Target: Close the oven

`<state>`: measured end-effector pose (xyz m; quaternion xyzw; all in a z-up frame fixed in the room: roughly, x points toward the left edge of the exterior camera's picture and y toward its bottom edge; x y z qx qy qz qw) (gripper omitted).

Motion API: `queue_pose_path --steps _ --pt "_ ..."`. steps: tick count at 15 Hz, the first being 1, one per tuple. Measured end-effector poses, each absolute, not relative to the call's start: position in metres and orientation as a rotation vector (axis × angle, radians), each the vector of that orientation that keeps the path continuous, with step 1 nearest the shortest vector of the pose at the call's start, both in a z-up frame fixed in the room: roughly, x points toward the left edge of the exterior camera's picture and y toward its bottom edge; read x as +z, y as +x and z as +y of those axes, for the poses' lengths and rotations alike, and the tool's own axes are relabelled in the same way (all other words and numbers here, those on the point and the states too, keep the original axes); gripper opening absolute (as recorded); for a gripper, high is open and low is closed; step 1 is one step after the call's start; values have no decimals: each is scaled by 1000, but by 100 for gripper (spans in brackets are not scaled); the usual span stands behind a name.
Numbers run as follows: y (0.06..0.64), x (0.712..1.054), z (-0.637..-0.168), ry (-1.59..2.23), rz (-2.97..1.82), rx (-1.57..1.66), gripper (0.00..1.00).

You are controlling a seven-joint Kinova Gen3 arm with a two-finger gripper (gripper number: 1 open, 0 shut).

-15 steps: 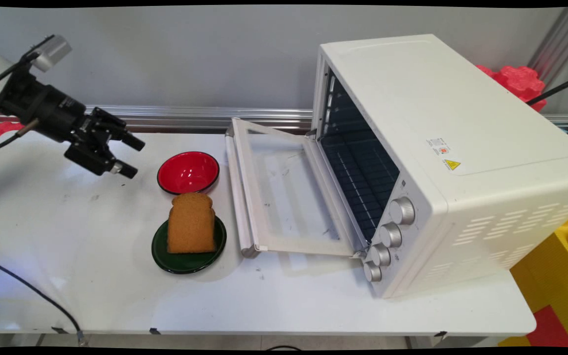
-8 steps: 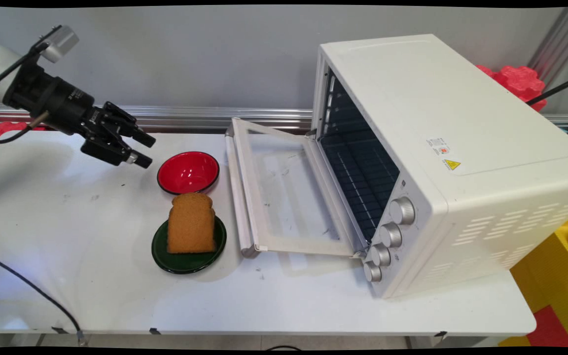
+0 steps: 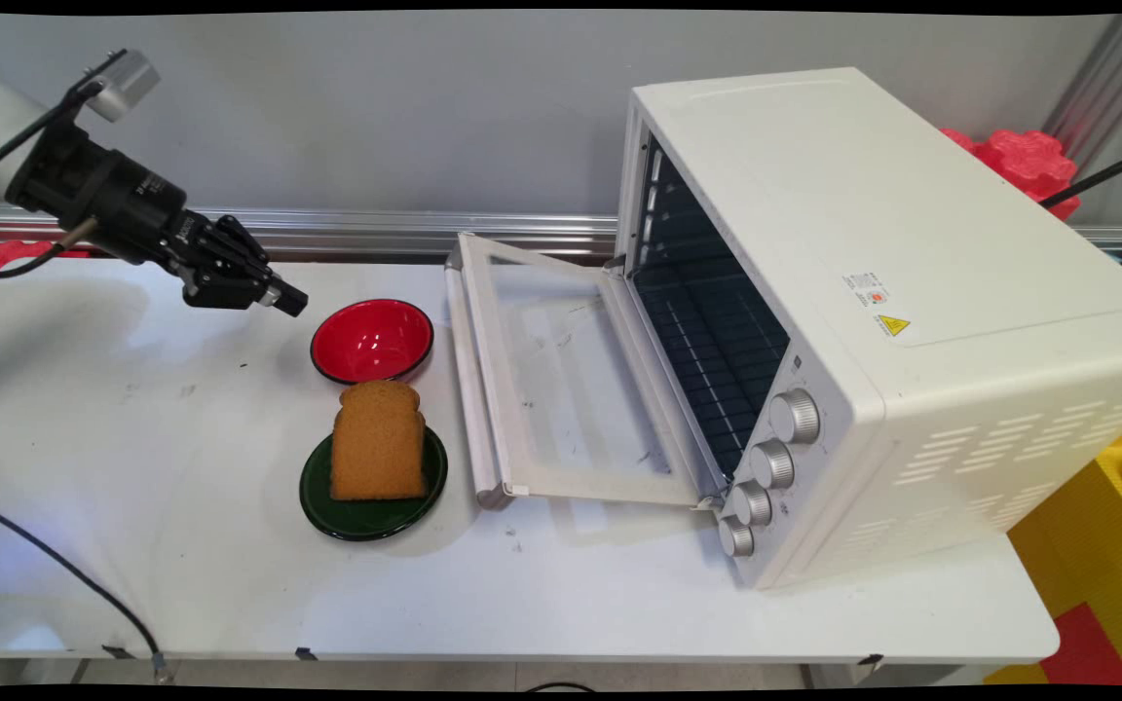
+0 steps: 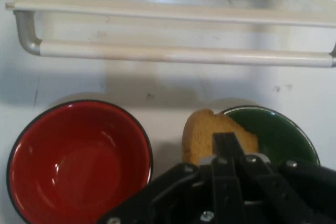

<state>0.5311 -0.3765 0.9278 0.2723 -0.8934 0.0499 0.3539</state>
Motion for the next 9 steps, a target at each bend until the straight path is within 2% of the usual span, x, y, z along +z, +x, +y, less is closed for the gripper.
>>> queue_pose_path --steps 5,9 --pt "526 922 -384 701 -2309 118 0" --pt "510 896 -395 675 -2313 114 0"
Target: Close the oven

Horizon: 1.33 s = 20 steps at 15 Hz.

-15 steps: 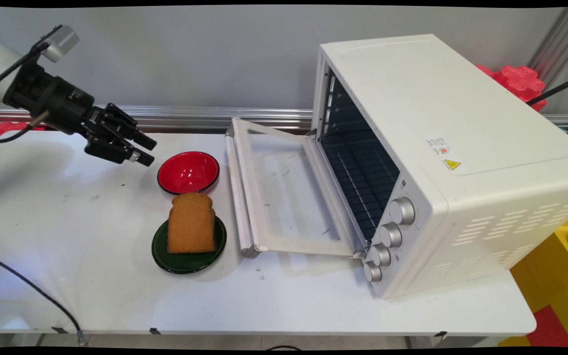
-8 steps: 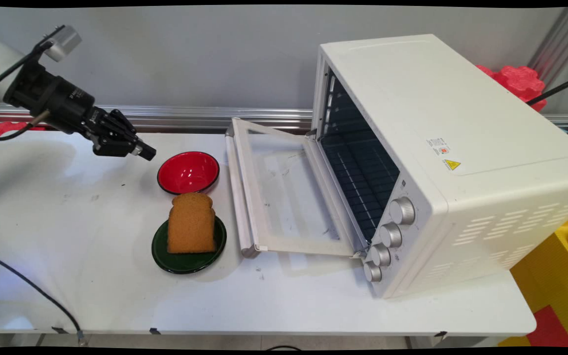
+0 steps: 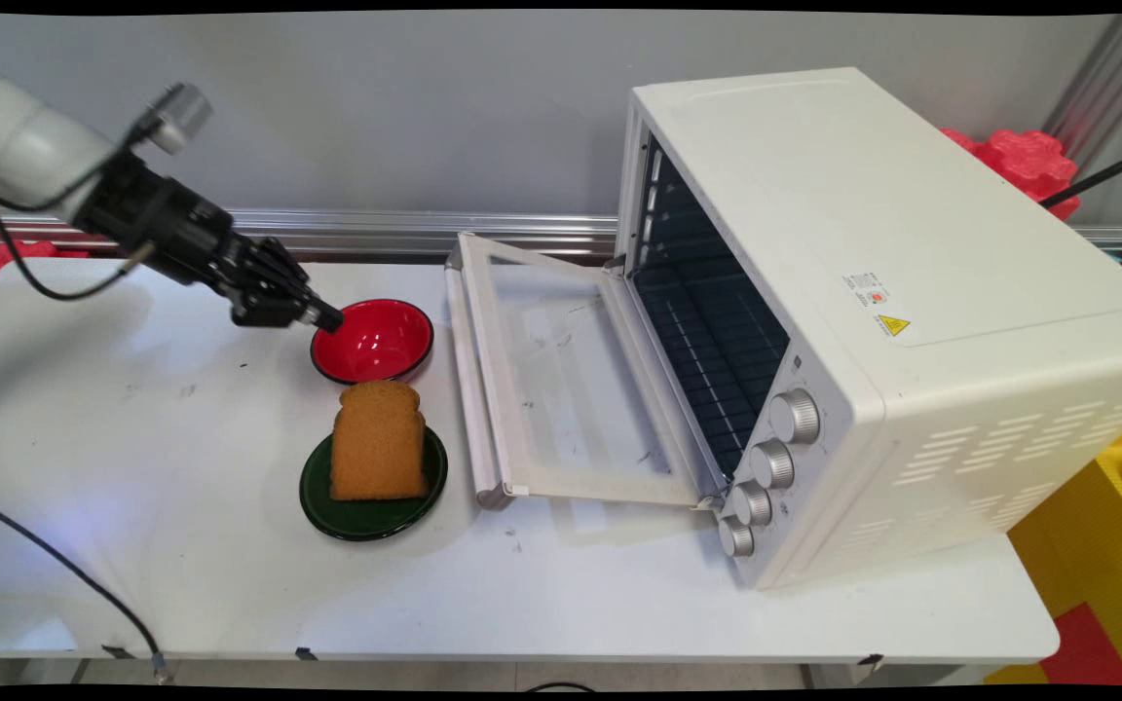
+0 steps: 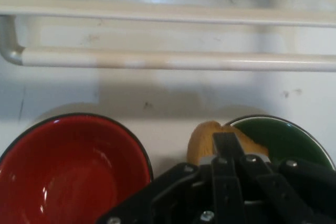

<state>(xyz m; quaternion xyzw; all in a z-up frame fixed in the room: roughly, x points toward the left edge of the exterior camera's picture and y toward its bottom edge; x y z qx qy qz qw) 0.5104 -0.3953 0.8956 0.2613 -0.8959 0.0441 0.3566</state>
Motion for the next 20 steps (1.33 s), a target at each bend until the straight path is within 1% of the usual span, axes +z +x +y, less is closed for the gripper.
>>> queue_pose_path --steps 5,9,15,20 --pt "481 845 -417 642 -2310 109 0" --pt "462 816 -432 629 -2300 109 0" --pt "436 781 -450 608 -2293 106 0" --pt "423 762 -460 595 -2291 119 0"
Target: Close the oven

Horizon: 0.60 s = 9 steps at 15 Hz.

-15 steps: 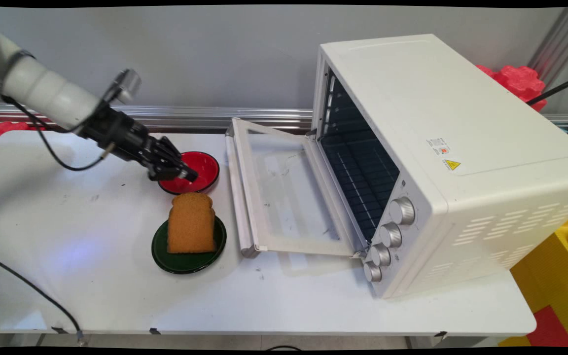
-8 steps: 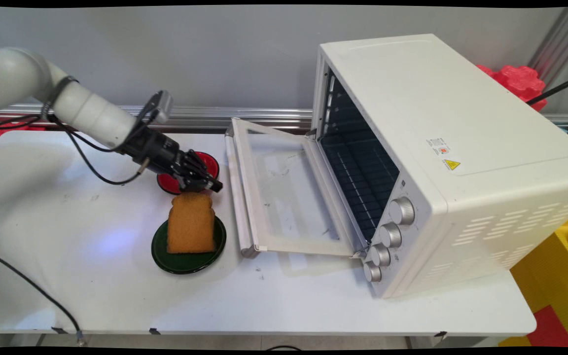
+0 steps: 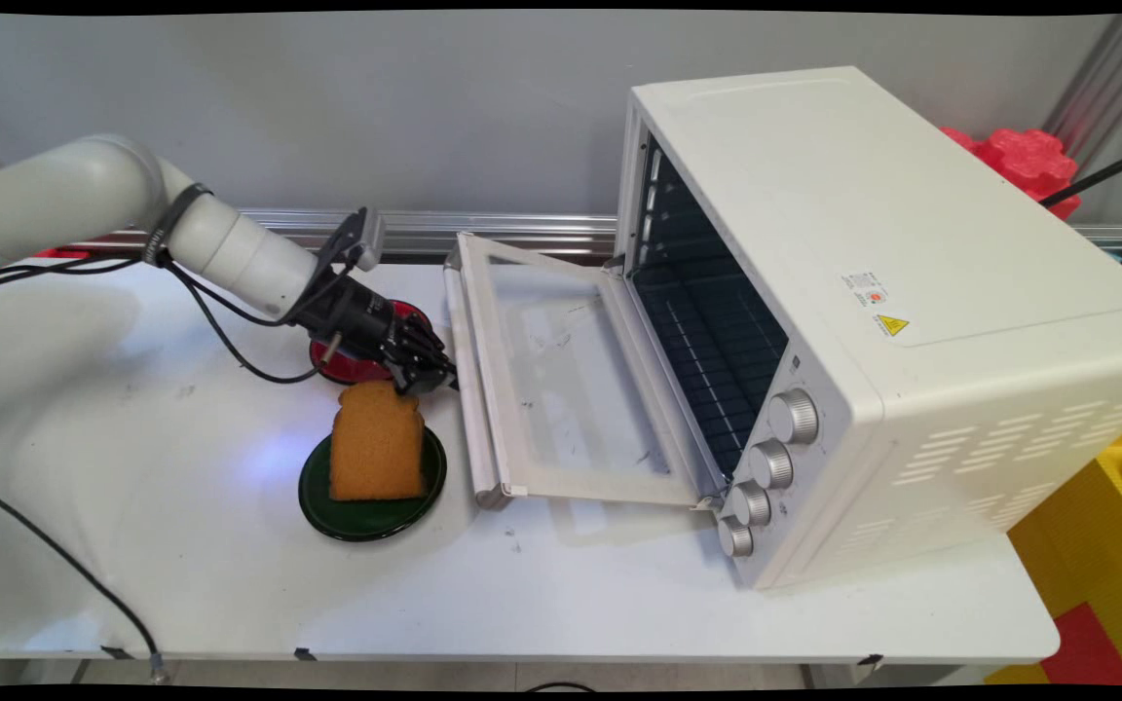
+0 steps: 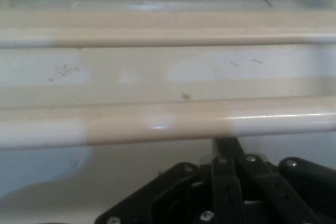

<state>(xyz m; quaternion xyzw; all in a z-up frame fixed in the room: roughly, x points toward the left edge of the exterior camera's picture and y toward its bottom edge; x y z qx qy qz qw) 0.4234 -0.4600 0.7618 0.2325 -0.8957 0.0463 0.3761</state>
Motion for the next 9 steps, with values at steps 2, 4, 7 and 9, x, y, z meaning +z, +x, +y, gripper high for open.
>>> queue_pose_path --steps 2,4,7,9 --pt "421 758 -462 591 -2293 120 0" --pt "419 755 -463 584 -2291 122 0" --pt "415 753 -464 564 -2283 124 0" --pt "412 755 -465 549 -2274 128 0"
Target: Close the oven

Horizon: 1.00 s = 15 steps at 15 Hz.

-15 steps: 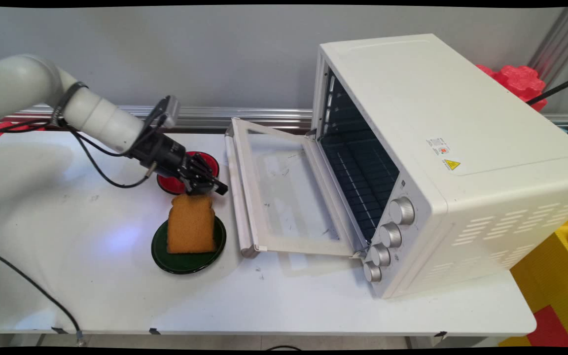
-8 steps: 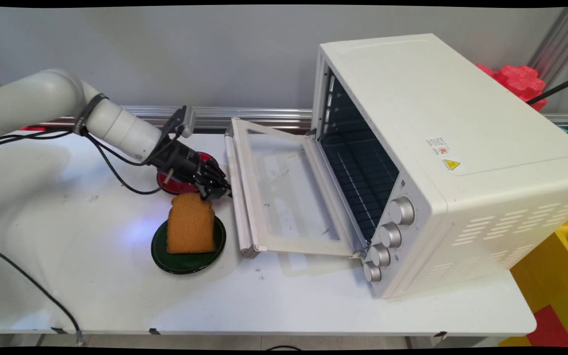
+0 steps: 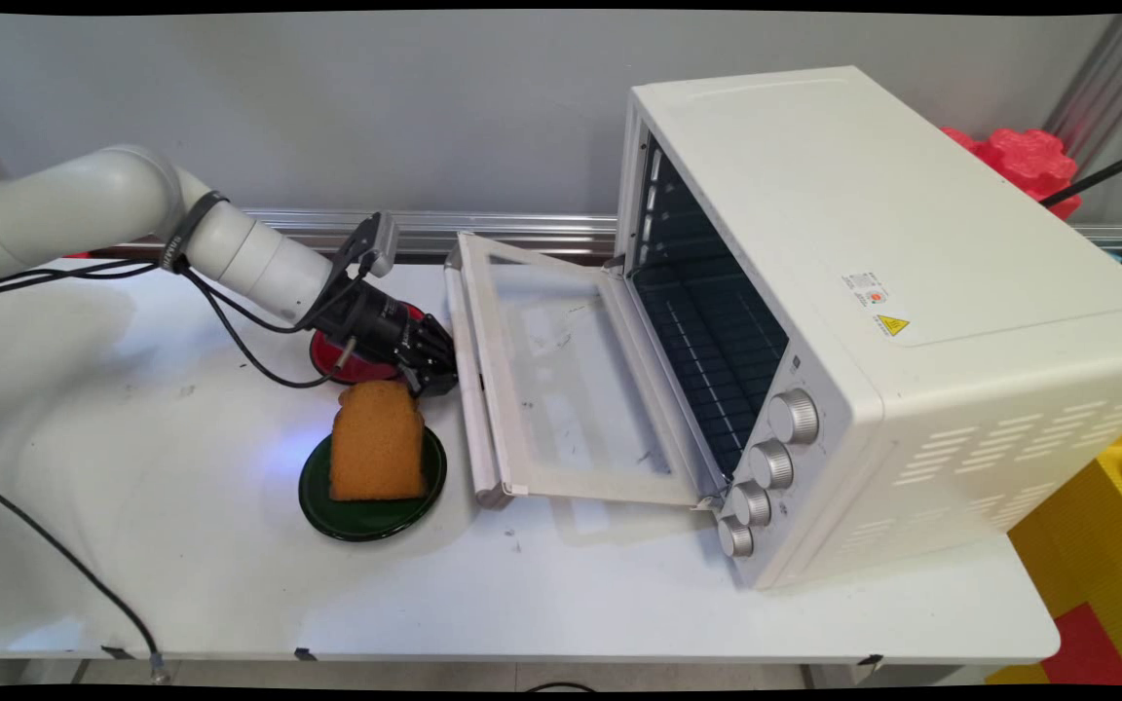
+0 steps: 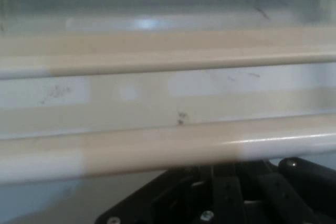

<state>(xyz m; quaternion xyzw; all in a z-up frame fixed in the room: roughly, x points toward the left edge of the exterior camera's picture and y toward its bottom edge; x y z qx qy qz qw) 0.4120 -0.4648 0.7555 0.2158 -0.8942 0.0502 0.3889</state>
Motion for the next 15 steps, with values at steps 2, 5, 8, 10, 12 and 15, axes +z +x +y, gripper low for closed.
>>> queue_pose_path --steps 2,5,8,10,12,15 --pt "411 759 -465 538 -2267 130 0" --pt "409 767 -466 513 -2254 134 0" --pt "405 780 -470 482 -2236 142 0" --pt "403 787 -473 470 -2226 150 0" --pt "399 797 -479 456 -2213 161 0" --pt "394 808 -484 444 -2199 173 0"
